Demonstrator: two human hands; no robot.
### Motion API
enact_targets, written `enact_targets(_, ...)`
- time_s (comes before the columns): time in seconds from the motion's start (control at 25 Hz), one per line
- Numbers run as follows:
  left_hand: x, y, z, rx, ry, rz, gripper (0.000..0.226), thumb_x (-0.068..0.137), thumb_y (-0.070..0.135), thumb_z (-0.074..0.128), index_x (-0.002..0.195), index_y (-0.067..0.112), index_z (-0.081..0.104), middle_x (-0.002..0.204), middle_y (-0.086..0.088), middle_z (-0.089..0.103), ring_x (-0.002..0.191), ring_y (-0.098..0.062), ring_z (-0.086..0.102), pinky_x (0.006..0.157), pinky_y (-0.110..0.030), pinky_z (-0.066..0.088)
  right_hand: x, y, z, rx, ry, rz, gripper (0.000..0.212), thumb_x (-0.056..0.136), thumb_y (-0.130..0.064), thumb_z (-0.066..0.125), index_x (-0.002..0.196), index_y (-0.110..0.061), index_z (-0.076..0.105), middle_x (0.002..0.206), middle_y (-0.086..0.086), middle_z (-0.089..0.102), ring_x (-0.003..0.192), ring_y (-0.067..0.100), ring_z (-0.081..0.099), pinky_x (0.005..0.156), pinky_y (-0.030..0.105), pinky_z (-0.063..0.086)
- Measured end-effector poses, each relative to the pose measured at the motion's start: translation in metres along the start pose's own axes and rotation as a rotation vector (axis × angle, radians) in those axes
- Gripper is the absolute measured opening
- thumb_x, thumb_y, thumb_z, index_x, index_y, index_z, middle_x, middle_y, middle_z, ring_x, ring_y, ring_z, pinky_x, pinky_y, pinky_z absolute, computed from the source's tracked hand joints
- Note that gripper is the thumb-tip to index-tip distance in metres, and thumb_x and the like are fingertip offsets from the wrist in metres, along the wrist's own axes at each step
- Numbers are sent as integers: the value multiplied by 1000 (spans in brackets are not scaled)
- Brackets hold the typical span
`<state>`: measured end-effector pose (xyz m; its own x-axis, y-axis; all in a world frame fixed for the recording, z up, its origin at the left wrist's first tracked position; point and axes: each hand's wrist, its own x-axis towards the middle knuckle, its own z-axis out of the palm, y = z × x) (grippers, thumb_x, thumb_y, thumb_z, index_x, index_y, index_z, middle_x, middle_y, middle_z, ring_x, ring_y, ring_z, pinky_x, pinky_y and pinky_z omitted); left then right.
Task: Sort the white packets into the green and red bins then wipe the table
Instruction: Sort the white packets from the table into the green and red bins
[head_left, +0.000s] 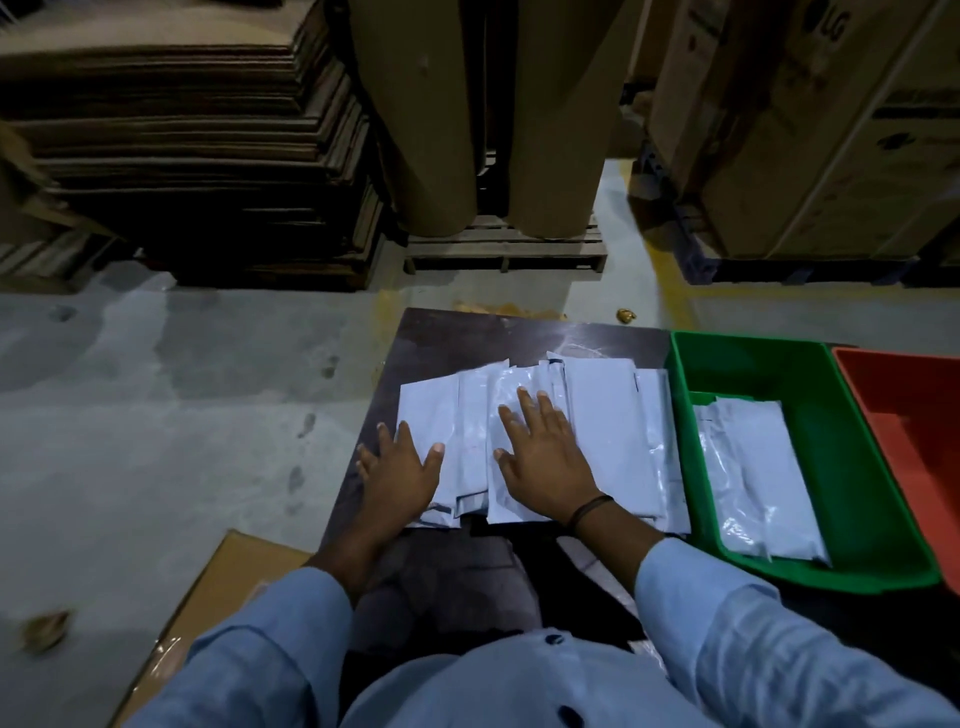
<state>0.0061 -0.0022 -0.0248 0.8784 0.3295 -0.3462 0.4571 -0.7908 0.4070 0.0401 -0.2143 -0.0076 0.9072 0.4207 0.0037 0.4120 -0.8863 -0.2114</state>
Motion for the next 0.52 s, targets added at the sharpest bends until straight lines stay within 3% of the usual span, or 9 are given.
enact_targets(0.24,17,2,7,-50,-87,27,90,96,70,40,163,24,0,170,-13,-9,153,-49,4,123,-58,11,-2,-11,13,-115,-74,82,85,92,-67,32,158,-14,24,165,19,11,153,41,1,122,58,1)
enact_targets(0.36,23,2,10,-78,-81,65,100,90,76,45,162,28,-4,169,-12,-14,153,-47,6,122,-59,16,-2,-17,14,-147,-125,104,89,92,-73,27,160,-17,13,166,21,8,152,44,-2,121,61,-3)
enact_targets(0.52,27,5,10,-45,-79,109,104,87,80,46,161,31,-7,169,-10,-17,154,-44,8,121,-58,19,4,-27,12,-125,-143,134,88,91,-74,31,160,-23,8,164,21,13,151,45,5,119,61,5)
